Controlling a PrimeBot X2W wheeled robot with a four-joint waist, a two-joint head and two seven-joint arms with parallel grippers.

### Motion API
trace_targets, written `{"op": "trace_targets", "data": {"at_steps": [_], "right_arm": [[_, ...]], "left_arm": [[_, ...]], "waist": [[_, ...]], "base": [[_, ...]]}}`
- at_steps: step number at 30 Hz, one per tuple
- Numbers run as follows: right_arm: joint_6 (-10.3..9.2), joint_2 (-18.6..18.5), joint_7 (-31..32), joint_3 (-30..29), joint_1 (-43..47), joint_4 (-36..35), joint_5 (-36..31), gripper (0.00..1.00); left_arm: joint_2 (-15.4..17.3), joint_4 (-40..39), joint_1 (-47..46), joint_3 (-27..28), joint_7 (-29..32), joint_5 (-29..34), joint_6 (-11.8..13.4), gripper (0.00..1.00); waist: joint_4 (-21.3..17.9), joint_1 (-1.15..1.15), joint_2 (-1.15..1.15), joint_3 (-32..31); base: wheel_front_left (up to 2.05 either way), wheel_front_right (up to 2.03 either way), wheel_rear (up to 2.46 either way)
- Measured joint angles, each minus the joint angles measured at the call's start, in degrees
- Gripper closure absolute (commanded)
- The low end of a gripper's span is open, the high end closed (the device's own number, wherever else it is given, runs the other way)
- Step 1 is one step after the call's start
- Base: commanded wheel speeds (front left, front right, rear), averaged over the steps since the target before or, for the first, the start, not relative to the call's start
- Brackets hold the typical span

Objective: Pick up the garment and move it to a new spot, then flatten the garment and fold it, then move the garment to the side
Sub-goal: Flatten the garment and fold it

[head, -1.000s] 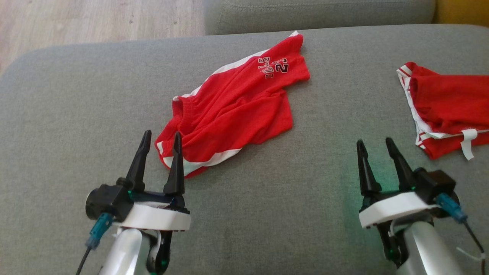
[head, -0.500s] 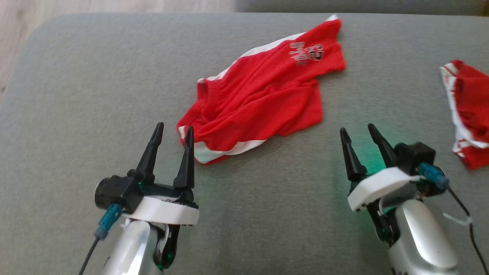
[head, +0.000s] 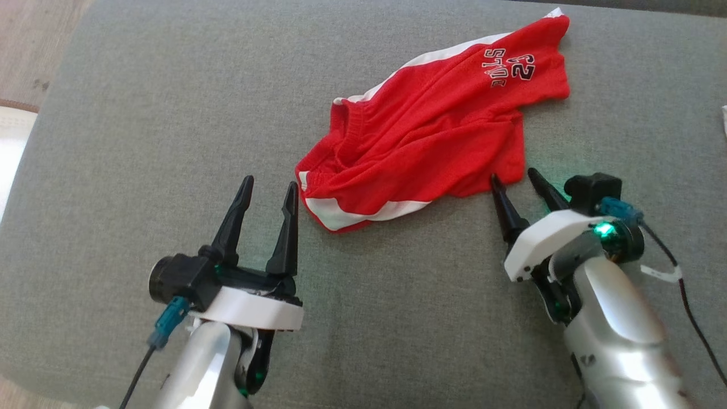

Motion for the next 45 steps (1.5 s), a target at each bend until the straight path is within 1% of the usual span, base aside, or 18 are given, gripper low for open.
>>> {"op": "trace_targets", "data": {"at_steps": [2, 6, 7, 8, 10, 14, 20, 23, 28, 29, 34, 38, 42, 45], "right_arm": [[0.0, -0.05, -0.01, 0.76, -1.32, 1.6, 2.7, 0.0], [0.0, -0.3, -0.57, 3.22, -4.97, 5.17, 3.81, 0.0], [0.0, -0.32, -0.64, 4.21, -5.74, 6.02, 3.93, 0.42], [0.0, -0.33, -1.02, 5.1, -6.36, 6.77, 3.93, 1.0], [0.0, -0.33, -2.19, 6.78, -7.11, 8.55, 4.34, 1.0], [0.0, -0.32, -4.89, 7.73, -7.27, 10.1, 5.31, 1.0], [0.0, -0.33, -9.15, 6.57, -7.29, 10.46, 5.02, 1.0], [0.0, -0.63, -10.39, 5.54, -7.09, 9.15, 4.5, 1.0], [0.0, -1.79, -11.31, 2.74, -4.06, 4.21, 3.61, 1.0], [0.0, -1.79, -11.31, 2.74, -4.06, 4.21, 3.61, 1.0], [0.0, -4.2, -10.59, -0.44, 0.63, -2.6, 1.76, 1.0], [0.0, -5.27, -7.23, -3.41, 5.63, -9.79, -0.44, 1.0], [0.0, -5.3, -2.45, -7.12, 11.6, -17.92, -2.27, 1.0], [0.0, -4.87, 1.12, -9.03, 14.49, -23.01, -3.59, 1.0]], "left_arm": [[0.0, 0.01, -0.12, 0.0, 0.0, 0.0, 0.02, 0.0], [0.0, 0.31, -0.18, -0.38, 0.0, 0.0, 0.05, 0.0], [0.0, 0.37, -0.2, -0.51, 0.0, 0.0, 0.07, 0.0], [0.0, 0.4, -0.2, -0.59, 0.0, 0.01, 0.07, 0.0], [0.0, 0.69, -0.24, -0.65, 0.0, 0.0, 0.07, 0.0], [0.0, 0.99, -0.24, -0.09, 0.0, 0.0, 0.08, 0.0], [0.0, 0.97, -0.12, 0.63, 0.0, 0.08, 0.08, 0.0], [0.0, 0.96, 0.21, 0.89, 0.0, 0.26, 0.08, 0.0], [0.0, 0.57, 1.35, 2.23, 0.0, 0.6, 0.08, 0.0], [0.0, 0.57, 1.35, 2.23, 0.0, 0.6, 0.08, 0.0], [0.0, 0.27, 3.08, 2.5, 0.0, 0.99, 0.08, 0.0], [0.01, -0.03, 4.1, 2.66, 0.0, 1.08, 0.07, 0.0], [0.02, -0.32, 4.97, 2.69, 0.0, 1.08, 0.07, 0.0], [0.02, -0.43, 4.98, 2.65, 0.0, 1.08, 0.07, 0.0]], "waist": [[0.07, 0.0, 0.0, 0.3], [-0.02, 0.0, 0.0, 0.66], [-0.05, 0.0, 0.0, 0.68], [-0.1, 0.0, 0.0, 0.69], [-0.29, 0.0, 0.0, 0.48], [-0.93, 0.0, 0.0, -0.33], [-2.74, -0.01, 0.0, -2.05], [-3.85, -0.01, 0.0, -3.12], [-6.03, -0.01, 0.0, -5.05], [-6.03, -0.01, 0.0, -5.05], [-7.96, -0.01, 0.0, -6.96], [-9.03, -0.01, 0.0, -8.52], [-9.53, -0.02, 0.0, -9.36], [-9.36, -0.01, 0.0, -9.2]], "base": [[0.0, 0.0, 0.0], [0.0, 0.0, 0.0], [0.0, 0.0, 0.0], [0.0, 0.0, 0.0], [0.0, 0.0, 0.0], [0.0, 0.0, 0.0], [0.0, 0.0, 0.0], [0.0, 0.0, 0.0], [0.0, 0.0, 0.0], [0.0, 0.0, 0.0], [0.0, 0.0, 0.0], [0.0, 0.0, 0.0], [0.0, 0.0, 0.0], [0.0, 0.0, 0.0]]}}
